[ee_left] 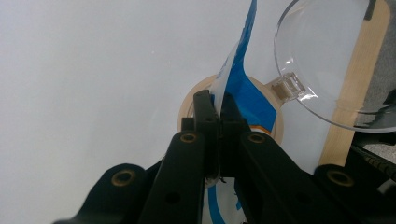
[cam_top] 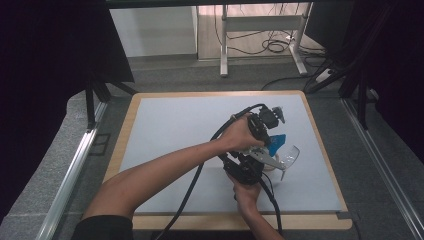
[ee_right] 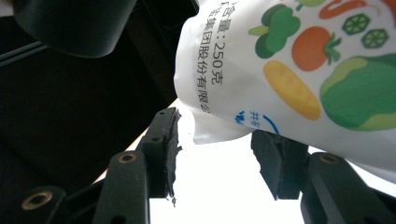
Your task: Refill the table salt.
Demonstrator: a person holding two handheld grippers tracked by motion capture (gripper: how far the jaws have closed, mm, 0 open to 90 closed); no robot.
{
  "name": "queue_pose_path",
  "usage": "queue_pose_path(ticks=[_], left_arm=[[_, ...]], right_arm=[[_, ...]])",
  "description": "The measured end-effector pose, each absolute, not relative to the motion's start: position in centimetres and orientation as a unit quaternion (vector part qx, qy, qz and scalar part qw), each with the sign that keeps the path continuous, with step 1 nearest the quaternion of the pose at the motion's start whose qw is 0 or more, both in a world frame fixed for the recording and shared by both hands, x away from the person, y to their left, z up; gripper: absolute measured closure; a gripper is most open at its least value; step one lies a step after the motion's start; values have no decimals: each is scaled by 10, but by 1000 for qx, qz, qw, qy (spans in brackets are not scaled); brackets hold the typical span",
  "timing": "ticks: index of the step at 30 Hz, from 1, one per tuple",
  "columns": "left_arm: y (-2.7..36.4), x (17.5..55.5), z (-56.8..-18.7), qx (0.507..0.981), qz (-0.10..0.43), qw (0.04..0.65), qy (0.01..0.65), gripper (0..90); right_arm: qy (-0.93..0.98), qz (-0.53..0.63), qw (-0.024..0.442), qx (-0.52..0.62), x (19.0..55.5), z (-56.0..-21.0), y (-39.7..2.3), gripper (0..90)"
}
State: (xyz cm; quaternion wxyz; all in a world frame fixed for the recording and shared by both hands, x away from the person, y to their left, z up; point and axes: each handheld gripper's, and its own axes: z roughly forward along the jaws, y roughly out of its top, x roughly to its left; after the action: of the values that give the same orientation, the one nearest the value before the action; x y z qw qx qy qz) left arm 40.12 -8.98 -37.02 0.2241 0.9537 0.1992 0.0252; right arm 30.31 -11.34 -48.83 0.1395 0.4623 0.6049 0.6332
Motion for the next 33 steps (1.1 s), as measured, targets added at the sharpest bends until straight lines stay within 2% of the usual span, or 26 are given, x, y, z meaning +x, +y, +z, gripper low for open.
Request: queue_pose_path(ticks=[33], left_arm=[[-92,401,-372,954,23,223,199,900]], right_arm=[[602,635,147,462,303,-488,-116,525]])
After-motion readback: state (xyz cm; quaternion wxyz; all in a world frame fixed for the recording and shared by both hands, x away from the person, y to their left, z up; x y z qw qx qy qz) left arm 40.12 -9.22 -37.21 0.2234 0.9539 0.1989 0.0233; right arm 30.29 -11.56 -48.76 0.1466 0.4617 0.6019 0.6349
